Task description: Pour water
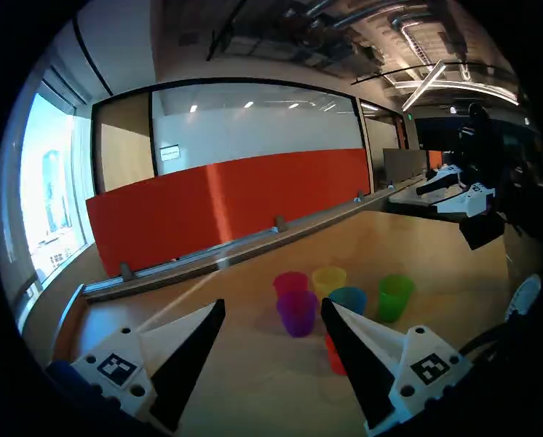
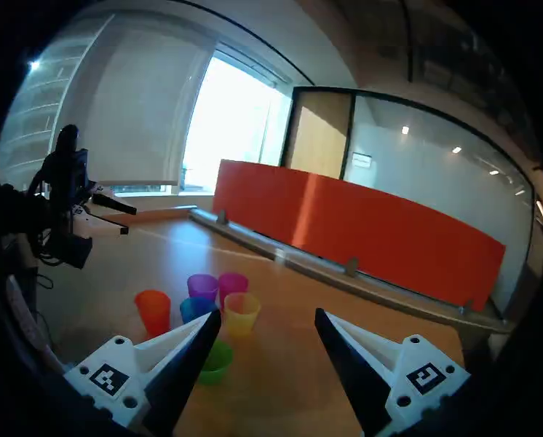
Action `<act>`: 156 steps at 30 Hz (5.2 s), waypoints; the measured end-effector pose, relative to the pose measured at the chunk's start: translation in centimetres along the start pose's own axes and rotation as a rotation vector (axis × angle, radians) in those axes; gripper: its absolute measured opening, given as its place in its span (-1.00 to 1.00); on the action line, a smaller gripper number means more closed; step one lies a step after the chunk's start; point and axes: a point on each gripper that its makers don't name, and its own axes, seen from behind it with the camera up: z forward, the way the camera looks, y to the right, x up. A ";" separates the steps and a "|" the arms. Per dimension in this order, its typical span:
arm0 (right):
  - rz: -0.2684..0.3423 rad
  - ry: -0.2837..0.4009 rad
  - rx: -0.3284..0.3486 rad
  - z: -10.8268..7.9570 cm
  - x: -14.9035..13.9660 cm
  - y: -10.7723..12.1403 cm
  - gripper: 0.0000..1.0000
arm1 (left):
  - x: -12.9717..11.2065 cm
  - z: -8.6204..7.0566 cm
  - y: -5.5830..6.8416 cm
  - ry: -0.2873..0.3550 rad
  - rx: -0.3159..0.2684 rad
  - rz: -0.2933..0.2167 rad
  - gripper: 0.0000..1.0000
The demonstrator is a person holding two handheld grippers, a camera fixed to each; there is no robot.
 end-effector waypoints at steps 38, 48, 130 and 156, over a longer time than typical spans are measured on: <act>-0.012 -0.170 0.238 2.2 -6.8 -5.1 1.00 | -3.7 2.5 4.6 -0.094 -0.194 -0.031 0.96; -0.007 -0.220 0.283 3.0 -9.0 -6.4 1.00 | -3.7 3.4 5.6 -0.111 -0.243 -0.013 0.96; 0.006 -0.185 0.263 6.1 -9.8 -6.1 0.83 | -4.0 8.6 10.6 -0.204 -0.467 0.047 0.96; 0.016 -0.007 0.120 0.2 -4.0 -2.1 0.83 | -5.7 11.6 12.3 -0.311 -0.505 0.104 0.96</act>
